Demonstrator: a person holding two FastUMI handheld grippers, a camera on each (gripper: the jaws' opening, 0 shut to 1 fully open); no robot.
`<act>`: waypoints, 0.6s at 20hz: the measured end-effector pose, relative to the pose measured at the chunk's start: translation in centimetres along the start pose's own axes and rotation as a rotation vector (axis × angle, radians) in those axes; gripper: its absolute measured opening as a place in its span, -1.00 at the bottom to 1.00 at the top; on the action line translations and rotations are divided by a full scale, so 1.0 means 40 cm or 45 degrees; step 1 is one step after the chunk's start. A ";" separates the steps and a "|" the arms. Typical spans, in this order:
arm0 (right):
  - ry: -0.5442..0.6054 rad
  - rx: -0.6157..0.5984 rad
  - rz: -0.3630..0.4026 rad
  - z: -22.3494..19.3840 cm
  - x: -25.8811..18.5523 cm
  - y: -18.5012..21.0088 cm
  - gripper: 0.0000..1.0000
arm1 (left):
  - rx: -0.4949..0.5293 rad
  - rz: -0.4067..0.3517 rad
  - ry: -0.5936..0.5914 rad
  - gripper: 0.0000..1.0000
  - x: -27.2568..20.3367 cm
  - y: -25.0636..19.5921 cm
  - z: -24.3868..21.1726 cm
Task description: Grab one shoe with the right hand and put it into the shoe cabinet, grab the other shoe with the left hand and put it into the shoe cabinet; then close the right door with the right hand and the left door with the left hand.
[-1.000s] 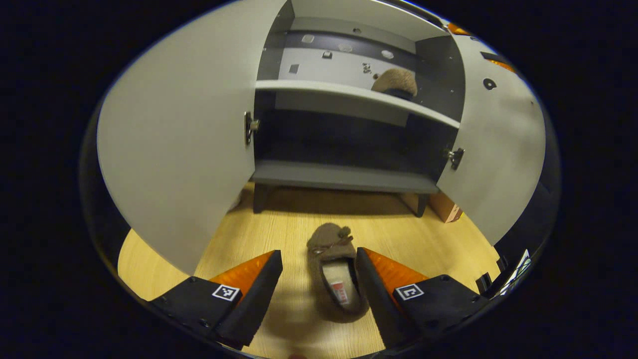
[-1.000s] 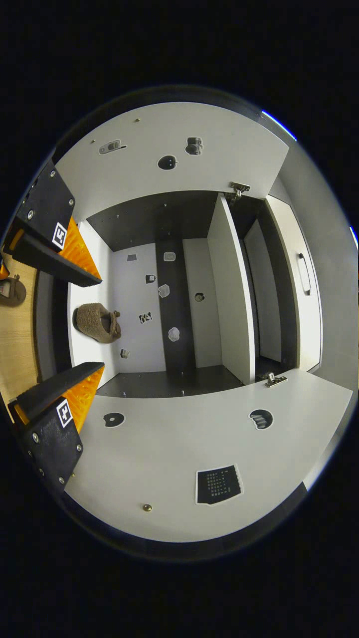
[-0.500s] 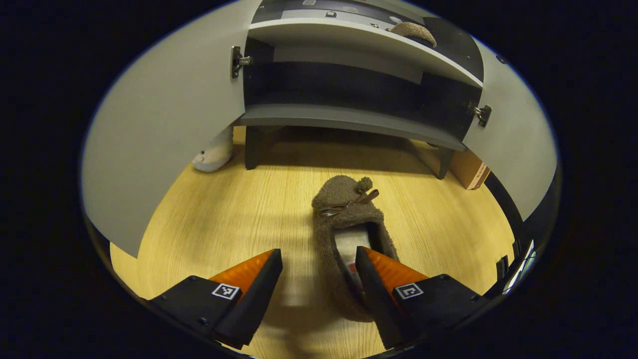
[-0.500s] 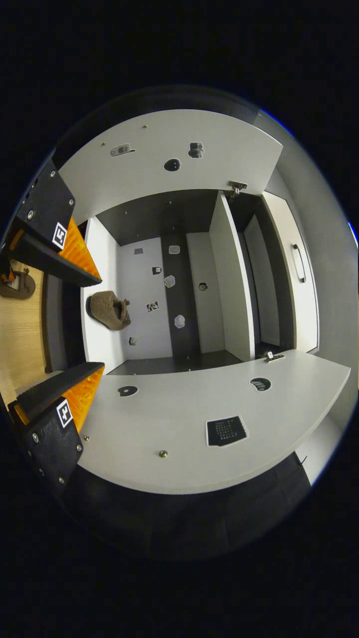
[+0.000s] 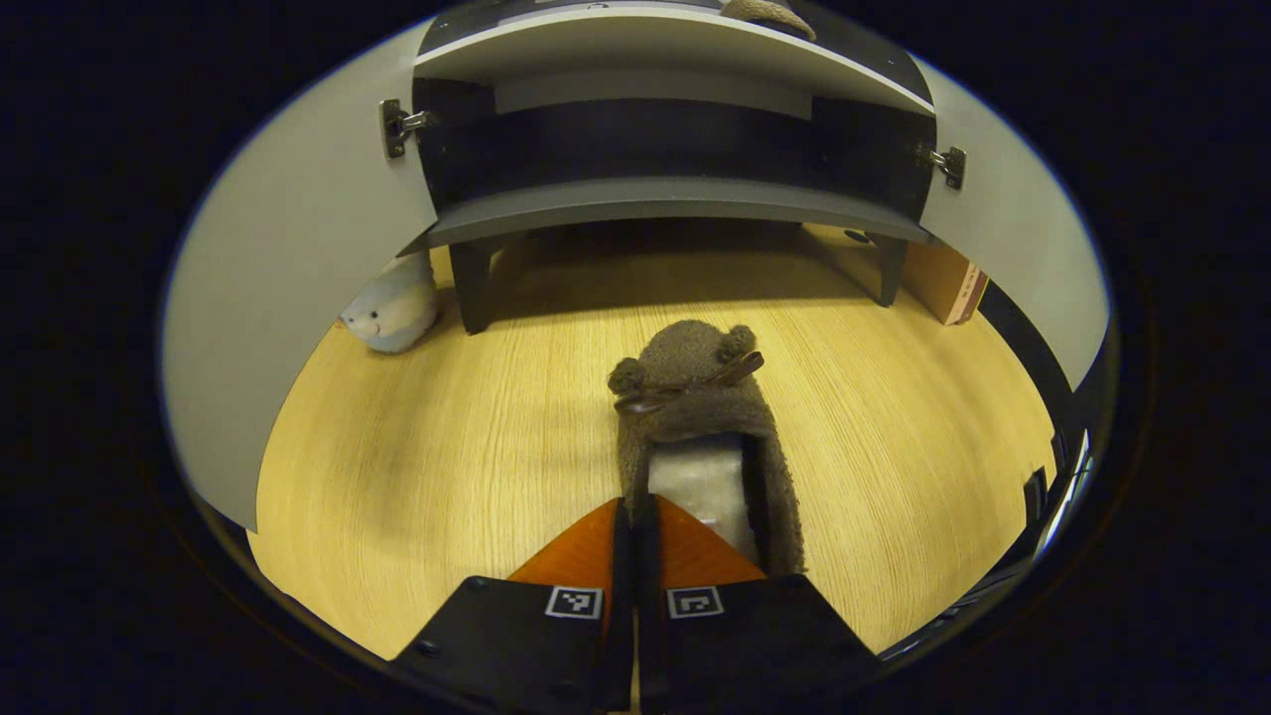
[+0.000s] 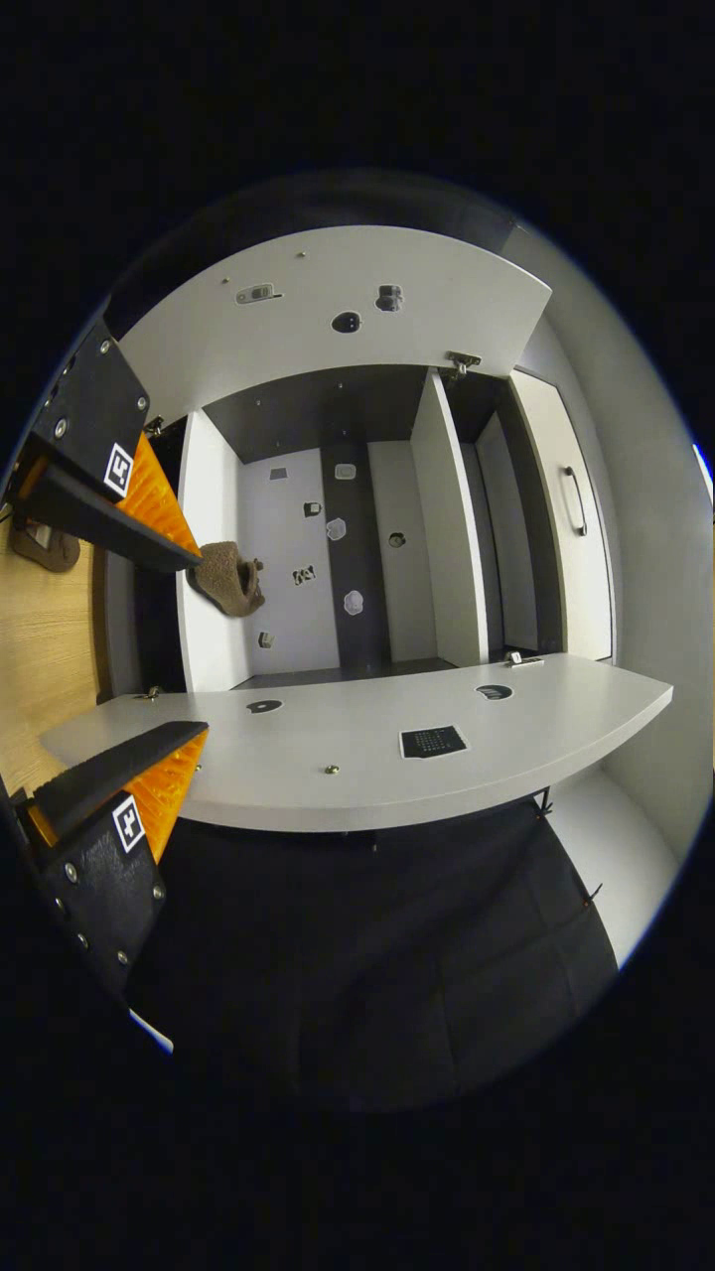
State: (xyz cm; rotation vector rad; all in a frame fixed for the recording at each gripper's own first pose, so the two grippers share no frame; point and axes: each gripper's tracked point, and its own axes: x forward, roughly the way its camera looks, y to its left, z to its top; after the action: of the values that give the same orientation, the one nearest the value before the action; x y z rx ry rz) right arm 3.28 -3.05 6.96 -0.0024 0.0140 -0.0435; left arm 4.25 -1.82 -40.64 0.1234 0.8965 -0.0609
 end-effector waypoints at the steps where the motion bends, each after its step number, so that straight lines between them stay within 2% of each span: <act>1: 0.005 0.006 0.007 -0.006 -0.001 0.004 0.86 | -0.017 -0.020 0.003 -0.81 -0.024 -0.006 0.016; 4: 0.022 0.024 0.043 -0.024 -0.002 0.027 0.86 | -0.049 -0.073 -0.006 -0.81 -0.105 -0.017 0.080; 5: 0.026 0.024 0.057 -0.029 0.000 0.037 0.87 | -0.052 -0.086 -0.017 -0.80 -0.127 -0.009 0.056; 12: 0.041 0.045 0.150 -0.048 0.015 0.102 0.87 | -0.163 -0.127 -0.127 -0.81 -0.358 0.009 0.242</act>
State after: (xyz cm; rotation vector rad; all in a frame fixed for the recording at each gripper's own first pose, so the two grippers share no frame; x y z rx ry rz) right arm 4.03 0.99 5.00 0.0348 0.0455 0.0741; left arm 2.86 -2.73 -23.41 -0.0436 0.8041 -0.1015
